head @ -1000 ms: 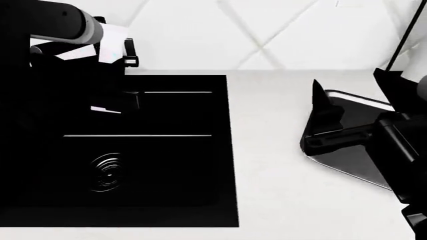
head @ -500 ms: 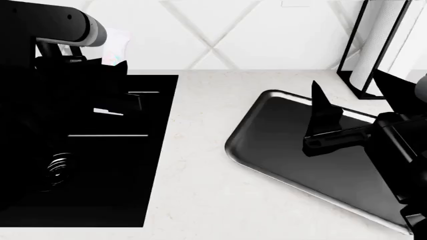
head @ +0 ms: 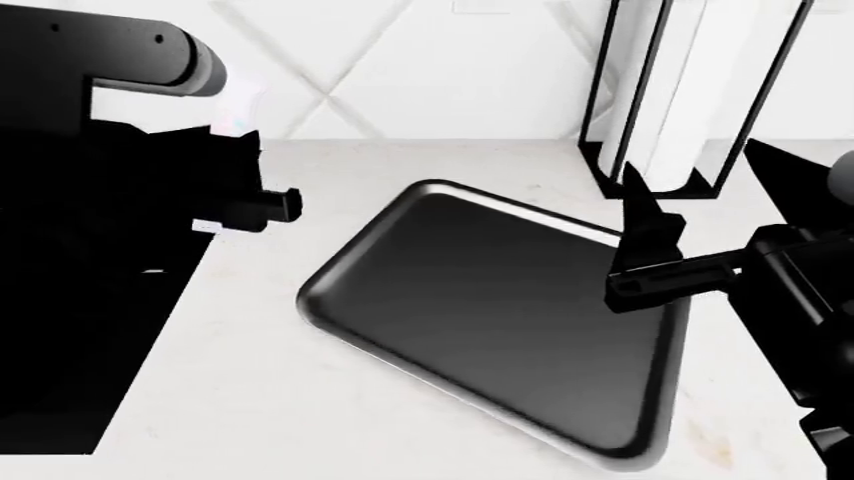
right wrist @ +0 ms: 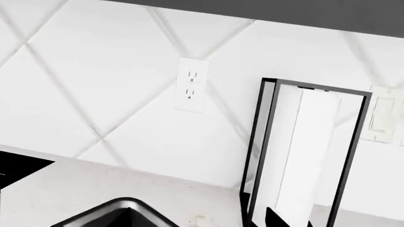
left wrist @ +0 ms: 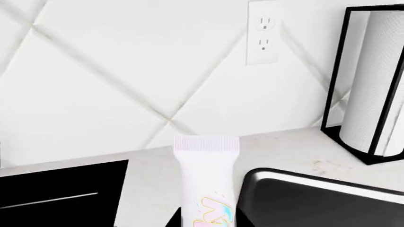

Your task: Move the dessert items from the plate to the tray.

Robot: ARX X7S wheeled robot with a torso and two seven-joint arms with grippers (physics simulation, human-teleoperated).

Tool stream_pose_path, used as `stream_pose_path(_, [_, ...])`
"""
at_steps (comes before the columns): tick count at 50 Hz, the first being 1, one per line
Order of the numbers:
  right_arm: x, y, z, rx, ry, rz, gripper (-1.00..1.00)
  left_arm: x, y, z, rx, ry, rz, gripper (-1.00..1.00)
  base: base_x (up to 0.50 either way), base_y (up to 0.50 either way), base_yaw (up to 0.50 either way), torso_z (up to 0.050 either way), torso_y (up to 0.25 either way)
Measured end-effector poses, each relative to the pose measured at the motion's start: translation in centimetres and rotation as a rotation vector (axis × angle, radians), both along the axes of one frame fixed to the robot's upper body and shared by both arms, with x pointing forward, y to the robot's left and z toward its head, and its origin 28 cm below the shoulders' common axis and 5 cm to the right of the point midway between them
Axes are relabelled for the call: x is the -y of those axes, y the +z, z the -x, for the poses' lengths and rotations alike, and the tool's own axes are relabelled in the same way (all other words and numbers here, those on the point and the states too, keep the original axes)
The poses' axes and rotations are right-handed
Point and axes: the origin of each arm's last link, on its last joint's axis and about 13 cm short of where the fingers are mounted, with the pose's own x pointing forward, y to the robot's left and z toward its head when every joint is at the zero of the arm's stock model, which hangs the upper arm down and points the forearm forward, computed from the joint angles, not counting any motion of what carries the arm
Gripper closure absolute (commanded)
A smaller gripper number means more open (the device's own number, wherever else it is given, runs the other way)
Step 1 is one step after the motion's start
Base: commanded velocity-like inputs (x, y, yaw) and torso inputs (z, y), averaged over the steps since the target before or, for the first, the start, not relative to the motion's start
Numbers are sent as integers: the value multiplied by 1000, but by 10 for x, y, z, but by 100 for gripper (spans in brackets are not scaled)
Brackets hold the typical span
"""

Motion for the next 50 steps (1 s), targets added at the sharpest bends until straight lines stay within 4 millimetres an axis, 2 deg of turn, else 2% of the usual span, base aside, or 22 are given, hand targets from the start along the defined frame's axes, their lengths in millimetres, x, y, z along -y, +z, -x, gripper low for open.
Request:
stream_pose_path(24, [0, -1, -1, -2, 1, -4, -100, 0, -2, -3, -20, -1, -6, 100, 0, -487, 0, 0, 0])
stream_pose_path(38, [0, -2, -2, -11, -4, -18, -100, 1, -2, -9, -66, -10, -40, 100, 0, -3, 0, 0, 0])
stream_pose_path(50, [0, -3, -3, -19, -7, -28, -100, 5, -2, -33, -224, -51, -158, 100, 0, 0, 0, 0, 0])
